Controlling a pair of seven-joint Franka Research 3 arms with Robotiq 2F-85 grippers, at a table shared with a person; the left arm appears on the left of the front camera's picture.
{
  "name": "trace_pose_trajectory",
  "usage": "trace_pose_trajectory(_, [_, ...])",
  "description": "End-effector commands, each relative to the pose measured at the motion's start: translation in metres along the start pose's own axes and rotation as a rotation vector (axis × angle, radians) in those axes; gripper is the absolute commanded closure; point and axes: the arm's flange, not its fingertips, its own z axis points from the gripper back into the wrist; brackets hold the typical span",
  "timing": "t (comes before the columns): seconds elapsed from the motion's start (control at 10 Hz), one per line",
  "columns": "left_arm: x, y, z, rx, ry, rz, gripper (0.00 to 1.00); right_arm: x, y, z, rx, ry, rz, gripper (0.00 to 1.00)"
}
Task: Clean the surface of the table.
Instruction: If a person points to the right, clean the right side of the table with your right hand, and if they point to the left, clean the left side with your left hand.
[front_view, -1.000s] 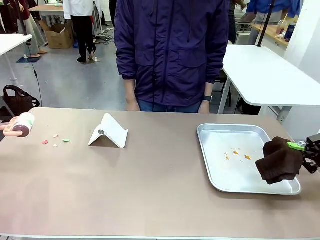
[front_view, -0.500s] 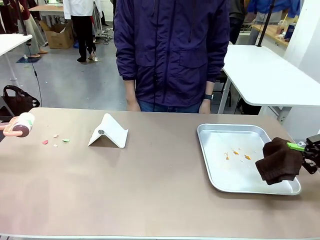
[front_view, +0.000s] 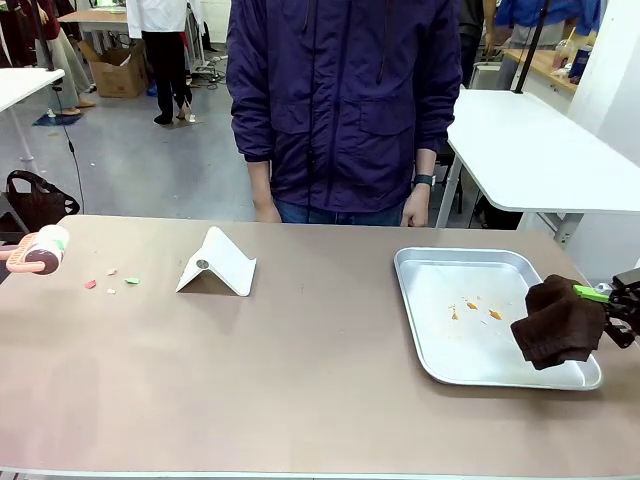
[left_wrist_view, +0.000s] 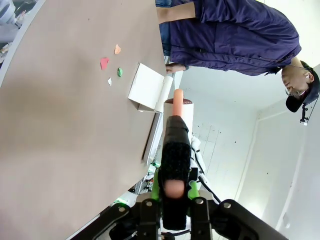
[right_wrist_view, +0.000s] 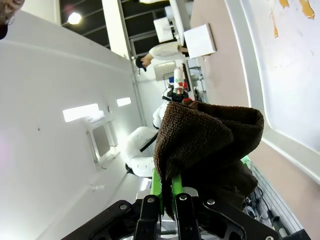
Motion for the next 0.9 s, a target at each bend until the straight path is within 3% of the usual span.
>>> trace_pose_trajectory(0.0, [-0.0062,-0.0011,0.0006,-0.014,0.013,-0.019,1.00,-0.0011,0.0058,-0.0014,0.015,0.010,-0.012,1.00])
trace_pose_trajectory(0.8, [-0.0062,-0.0011,0.0006,-0.014,0.013,-0.019,1.00,-0.0011,0.0058,-0.0014,0.015,0.010,-0.012,1.00])
